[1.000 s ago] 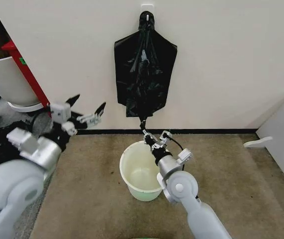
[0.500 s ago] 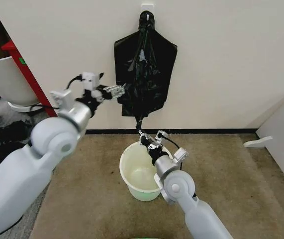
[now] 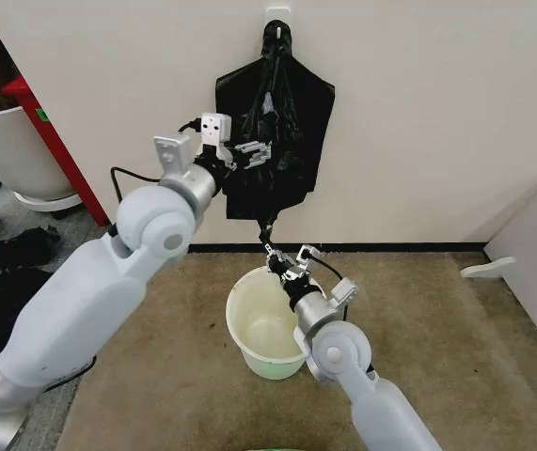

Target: Place the garbage bag over the trash bin.

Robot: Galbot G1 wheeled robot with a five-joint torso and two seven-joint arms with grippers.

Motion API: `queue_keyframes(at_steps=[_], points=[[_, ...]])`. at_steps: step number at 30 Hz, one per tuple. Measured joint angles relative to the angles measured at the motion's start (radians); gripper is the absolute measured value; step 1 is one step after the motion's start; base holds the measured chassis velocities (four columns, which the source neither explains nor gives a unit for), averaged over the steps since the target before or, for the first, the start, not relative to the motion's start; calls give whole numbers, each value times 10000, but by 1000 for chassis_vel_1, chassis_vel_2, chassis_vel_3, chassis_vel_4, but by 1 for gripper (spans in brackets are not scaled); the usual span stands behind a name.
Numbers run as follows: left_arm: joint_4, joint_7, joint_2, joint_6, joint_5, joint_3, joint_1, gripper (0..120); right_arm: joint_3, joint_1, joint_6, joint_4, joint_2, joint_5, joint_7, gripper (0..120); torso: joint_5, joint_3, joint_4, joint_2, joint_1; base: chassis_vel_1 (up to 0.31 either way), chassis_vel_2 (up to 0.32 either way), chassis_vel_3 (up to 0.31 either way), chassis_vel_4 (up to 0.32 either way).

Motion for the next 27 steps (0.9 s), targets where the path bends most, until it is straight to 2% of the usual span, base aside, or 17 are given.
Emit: queue_keyframes(at_steps=[10,21,27], points=[[305,-276,-63,137,290,-71,-113,100,-5,15,18,14,40,11,-25,0,-1,0,-1,0,0,0,0,0,0],[235,-325,503,248,591,-466,398,100,59,-63,22,60,21,13,-40,0,-3,-1,2,0,0,0,0,0,0],[-335,-269,820,237,360,-559,611,100,138,-163,18,192,-1,11,-47,0,0,-2,2,1,0,0,0,0,0]])
